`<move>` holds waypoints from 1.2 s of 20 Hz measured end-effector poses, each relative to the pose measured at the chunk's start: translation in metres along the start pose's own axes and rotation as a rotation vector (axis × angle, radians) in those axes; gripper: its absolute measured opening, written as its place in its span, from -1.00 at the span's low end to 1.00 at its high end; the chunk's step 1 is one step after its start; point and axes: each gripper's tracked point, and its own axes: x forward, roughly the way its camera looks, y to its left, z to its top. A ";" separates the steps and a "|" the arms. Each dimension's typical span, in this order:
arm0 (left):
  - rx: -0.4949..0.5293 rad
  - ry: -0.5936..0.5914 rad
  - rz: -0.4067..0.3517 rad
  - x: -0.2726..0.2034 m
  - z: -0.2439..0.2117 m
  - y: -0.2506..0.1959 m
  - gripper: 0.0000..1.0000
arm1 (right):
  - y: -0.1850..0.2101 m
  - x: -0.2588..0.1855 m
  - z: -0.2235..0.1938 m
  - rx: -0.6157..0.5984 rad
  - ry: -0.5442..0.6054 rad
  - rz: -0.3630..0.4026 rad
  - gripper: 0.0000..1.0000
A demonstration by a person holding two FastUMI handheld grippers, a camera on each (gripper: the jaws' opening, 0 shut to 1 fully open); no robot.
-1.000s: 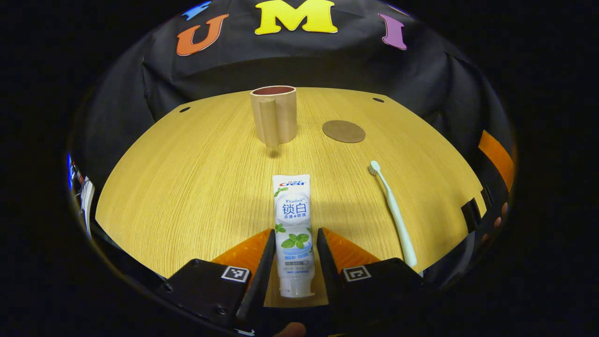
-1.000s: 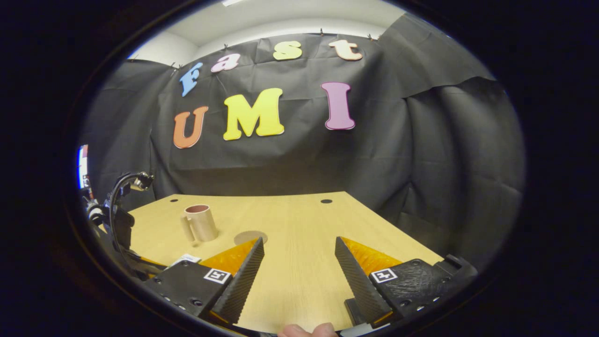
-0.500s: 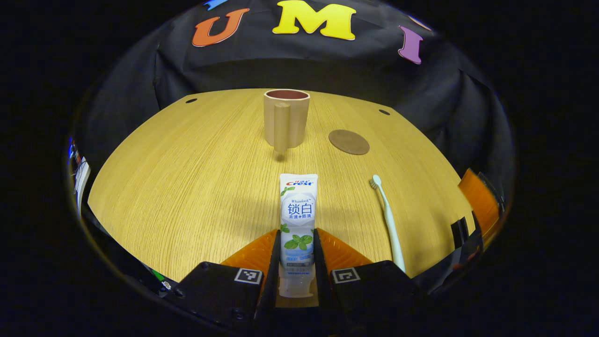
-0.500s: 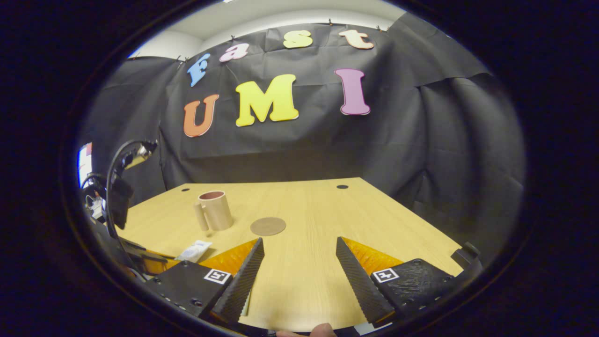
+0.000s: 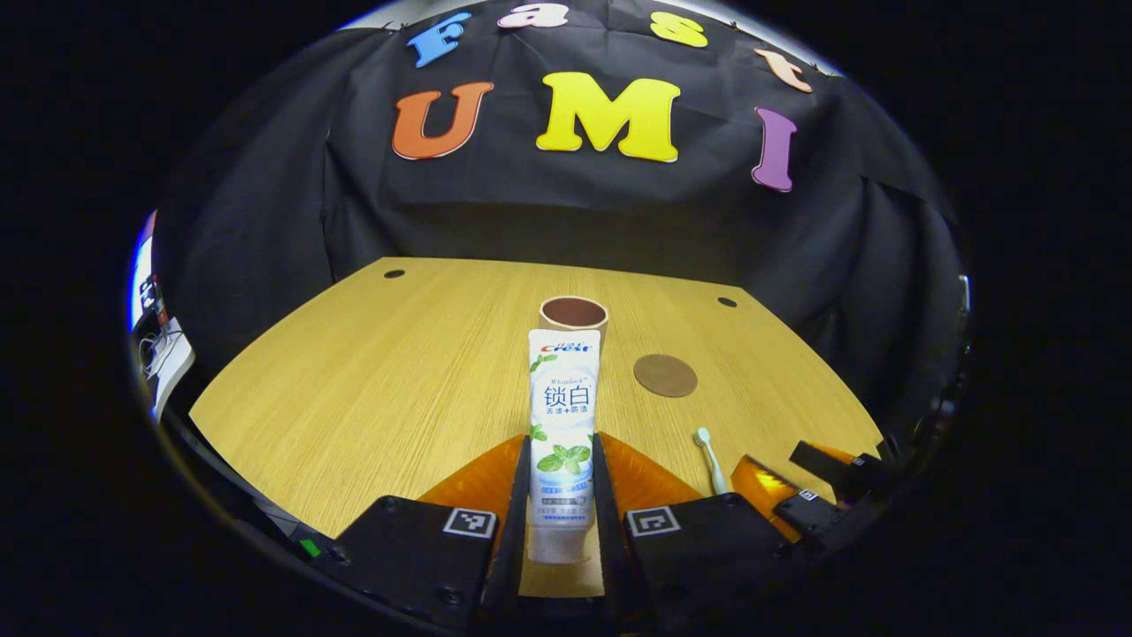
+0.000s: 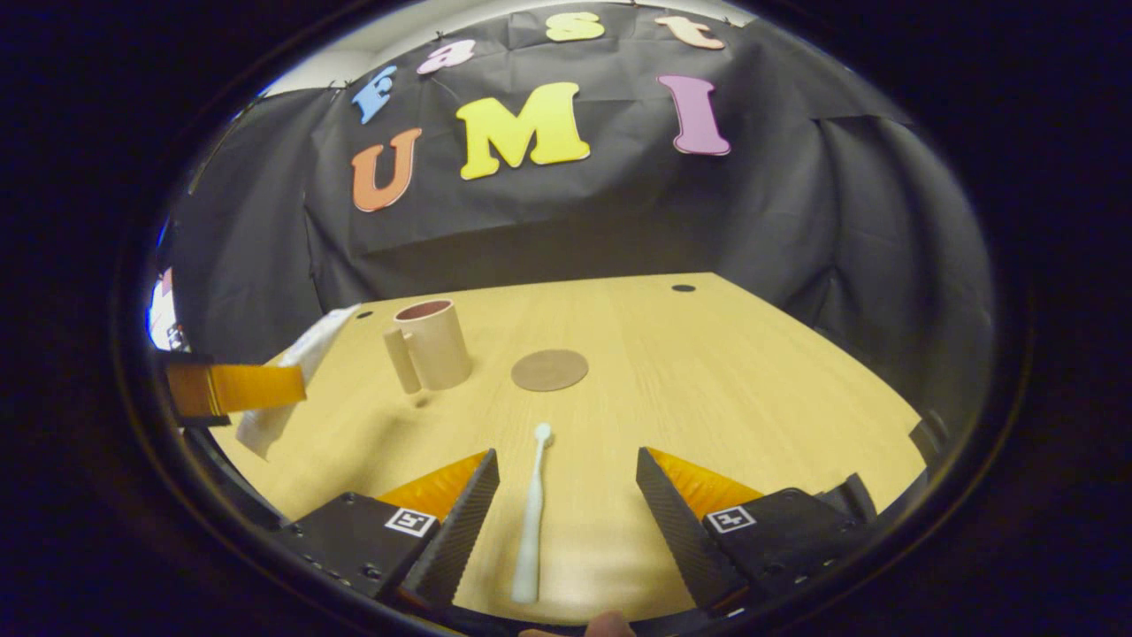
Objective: Put the toothbrush and toothpaste on the desktop into the cup, then pick up the cup and place it on the coaster on the desktop.
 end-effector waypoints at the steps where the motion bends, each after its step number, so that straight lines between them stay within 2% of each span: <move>1: 0.010 -0.024 0.013 -0.002 0.008 0.004 -0.22 | 0.002 0.004 -0.001 -0.007 0.009 -0.006 0.89; 5: 0.041 -0.100 0.045 -0.006 0.026 0.019 -0.21 | 0.011 0.021 -0.008 -0.034 0.055 -0.026 0.90; 7: 0.035 -0.116 0.042 -0.006 0.029 0.022 -0.21 | 0.013 0.028 -0.011 -0.055 0.074 -0.037 0.84; 11: 0.013 -0.136 0.038 -0.004 0.036 0.028 -0.21 | 0.013 0.042 -0.020 -0.076 0.124 -0.072 0.27; 12: 0.011 -0.139 0.039 -0.003 0.037 0.030 -0.21 | 0.013 0.045 -0.025 -0.066 0.144 -0.072 0.02; 13: 0.009 -0.141 0.041 -0.002 0.037 0.033 -0.21 | 0.017 0.045 -0.025 -0.051 0.145 -0.056 -0.08; 14: 0.008 -0.143 0.044 -0.002 0.037 0.034 -0.21 | 0.019 0.045 -0.024 -0.054 0.152 -0.052 -0.33; 15: 0.006 -0.146 0.046 0.003 0.039 0.029 -0.22 | 0.019 0.045 -0.025 -0.069 0.156 -0.048 -0.44; 17: 0.001 -0.154 0.048 0.019 0.039 0.030 -0.21 | 0.014 0.052 -0.025 -0.069 0.149 -0.058 -0.47; 18: 0.005 -0.160 0.048 0.021 0.039 0.031 -0.21 | 0.016 0.044 -0.024 -0.068 0.152 -0.054 -0.91; 20: 0.008 -0.187 0.052 0.027 0.047 0.033 -0.22 | 0.015 0.046 -0.024 -0.059 0.148 -0.049 -0.87; 21: 0.012 -0.200 0.048 0.030 0.052 0.032 -0.21 | 0.018 0.043 -0.024 -0.042 0.156 -0.028 -0.99; 24: 0.015 -0.251 0.033 0.044 0.071 0.027 -0.22 | 0.018 0.040 -0.011 -0.002 0.131 0.022 -1.00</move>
